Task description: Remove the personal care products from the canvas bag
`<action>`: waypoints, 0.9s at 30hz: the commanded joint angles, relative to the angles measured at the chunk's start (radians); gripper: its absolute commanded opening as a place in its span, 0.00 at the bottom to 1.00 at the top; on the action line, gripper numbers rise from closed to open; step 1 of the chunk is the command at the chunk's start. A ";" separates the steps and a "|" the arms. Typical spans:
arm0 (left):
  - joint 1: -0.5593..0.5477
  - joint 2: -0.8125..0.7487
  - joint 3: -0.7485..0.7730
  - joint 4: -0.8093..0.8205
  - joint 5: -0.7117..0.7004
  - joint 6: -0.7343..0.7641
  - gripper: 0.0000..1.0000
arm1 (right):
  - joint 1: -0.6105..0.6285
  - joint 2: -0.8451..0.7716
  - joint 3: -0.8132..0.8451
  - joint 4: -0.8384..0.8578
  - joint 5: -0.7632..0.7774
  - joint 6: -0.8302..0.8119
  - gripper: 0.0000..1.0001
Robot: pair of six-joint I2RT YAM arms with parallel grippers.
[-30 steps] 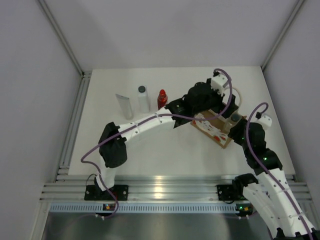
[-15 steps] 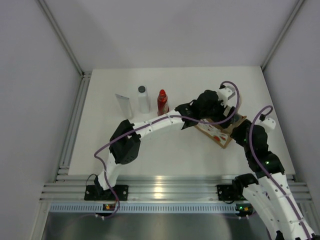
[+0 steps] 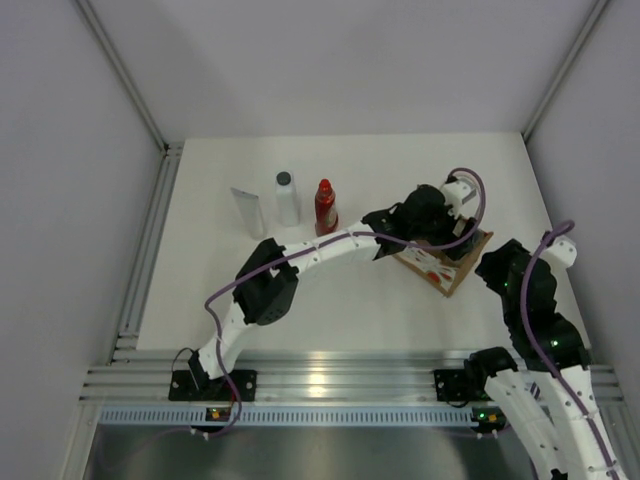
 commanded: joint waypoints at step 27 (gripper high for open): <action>-0.050 0.015 0.066 0.024 -0.208 0.027 0.89 | -0.020 -0.063 0.086 -0.068 0.016 -0.044 0.55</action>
